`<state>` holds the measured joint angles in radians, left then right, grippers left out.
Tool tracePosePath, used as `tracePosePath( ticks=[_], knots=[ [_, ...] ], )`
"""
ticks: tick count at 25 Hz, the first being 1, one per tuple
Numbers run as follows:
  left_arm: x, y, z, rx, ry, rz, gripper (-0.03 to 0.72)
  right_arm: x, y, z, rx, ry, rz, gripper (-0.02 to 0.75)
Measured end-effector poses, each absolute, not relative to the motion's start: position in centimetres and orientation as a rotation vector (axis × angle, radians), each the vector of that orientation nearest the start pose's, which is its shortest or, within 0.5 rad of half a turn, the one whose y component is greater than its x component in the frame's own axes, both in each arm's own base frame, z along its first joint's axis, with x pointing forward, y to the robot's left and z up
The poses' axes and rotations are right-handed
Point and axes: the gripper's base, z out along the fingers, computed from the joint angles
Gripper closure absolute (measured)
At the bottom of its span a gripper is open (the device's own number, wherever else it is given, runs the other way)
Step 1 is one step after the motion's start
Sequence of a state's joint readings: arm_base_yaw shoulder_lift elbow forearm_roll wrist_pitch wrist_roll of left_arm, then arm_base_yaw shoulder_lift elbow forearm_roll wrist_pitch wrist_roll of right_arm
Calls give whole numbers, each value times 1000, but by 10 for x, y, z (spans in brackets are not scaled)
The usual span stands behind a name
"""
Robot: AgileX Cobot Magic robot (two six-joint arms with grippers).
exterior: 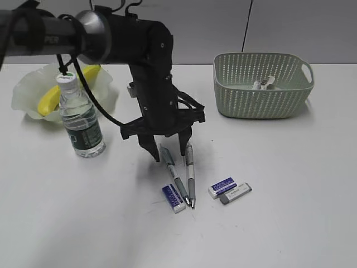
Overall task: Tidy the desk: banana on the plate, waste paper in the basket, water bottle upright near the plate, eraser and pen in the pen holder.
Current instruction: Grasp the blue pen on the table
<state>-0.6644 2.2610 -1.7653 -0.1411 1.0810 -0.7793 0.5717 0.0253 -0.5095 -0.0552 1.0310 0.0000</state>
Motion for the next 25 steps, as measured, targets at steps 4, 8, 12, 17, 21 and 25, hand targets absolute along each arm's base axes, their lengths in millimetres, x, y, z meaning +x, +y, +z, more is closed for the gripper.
tracePosePath(
  ticks=[4,8,12,17,21,25],
  knots=[
    [357,-294,135,-308,3195,-170,293,2,-4,282,-575,1959,294,305],
    [358,-295,122,-325,3216,-135,296,2,-4,283,-575,1959,293,305],
    [358,-294,117,-329,3229,-104,358,2,-4,283,-575,1959,292,305],
    [359,-294,118,-326,3231,-93,547,2,-4,283,-575,1959,292,305],
    [364,-299,121,-267,3217,-139,569,2,-4,283,-575,1959,292,305],
    [374,-306,141,-221,3169,-190,569,2,-4,283,-575,1959,292,305]
  ],
)
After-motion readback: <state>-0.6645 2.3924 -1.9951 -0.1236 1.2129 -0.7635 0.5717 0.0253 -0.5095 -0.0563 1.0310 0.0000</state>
